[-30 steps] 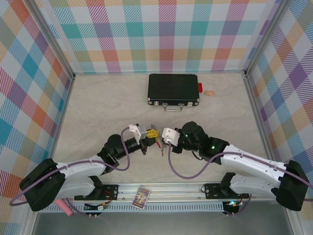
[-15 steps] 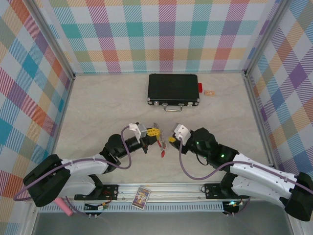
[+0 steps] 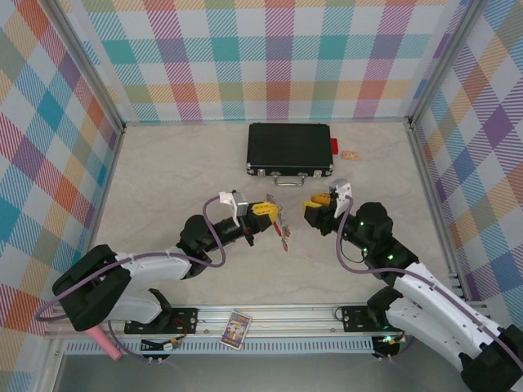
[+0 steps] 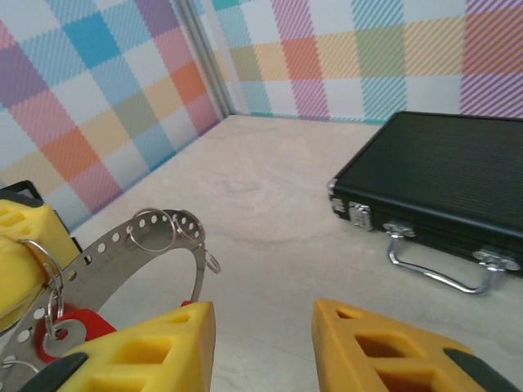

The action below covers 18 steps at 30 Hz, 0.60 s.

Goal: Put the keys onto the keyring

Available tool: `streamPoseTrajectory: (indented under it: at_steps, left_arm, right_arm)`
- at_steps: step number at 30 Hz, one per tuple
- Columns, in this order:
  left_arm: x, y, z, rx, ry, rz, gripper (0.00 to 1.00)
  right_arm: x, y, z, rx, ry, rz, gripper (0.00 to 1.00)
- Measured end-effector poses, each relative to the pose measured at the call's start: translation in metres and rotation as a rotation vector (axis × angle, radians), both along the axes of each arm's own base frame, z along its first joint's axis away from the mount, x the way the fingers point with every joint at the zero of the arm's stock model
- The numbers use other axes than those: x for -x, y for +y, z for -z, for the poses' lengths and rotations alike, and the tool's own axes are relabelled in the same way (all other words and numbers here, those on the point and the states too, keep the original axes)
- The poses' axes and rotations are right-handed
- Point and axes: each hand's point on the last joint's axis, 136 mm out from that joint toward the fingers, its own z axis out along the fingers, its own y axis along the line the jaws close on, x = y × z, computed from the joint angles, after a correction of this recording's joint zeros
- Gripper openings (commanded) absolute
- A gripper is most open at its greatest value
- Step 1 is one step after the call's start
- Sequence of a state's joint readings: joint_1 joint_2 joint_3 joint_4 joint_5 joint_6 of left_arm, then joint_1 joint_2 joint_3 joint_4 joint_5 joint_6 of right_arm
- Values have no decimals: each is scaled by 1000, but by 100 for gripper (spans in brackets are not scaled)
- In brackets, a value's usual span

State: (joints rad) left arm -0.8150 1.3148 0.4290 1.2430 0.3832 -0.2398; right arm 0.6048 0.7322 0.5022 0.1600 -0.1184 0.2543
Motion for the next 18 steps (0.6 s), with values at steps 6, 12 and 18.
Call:
streamPoseTrajectory:
  at_steps: [6,12,18]
  left_arm:
    - [7,-4,-18,47,5,60,0]
    - [10,-5,-18,50,21,84,0]
    - [10,-5,-17,51,24,87,0]
  right_arm:
    - [6,14,-4,-71,40,-98,36]
    - [13,25,-7,-103,56,-172,36]
    - [18,29,-16,-144,58,-225,34]
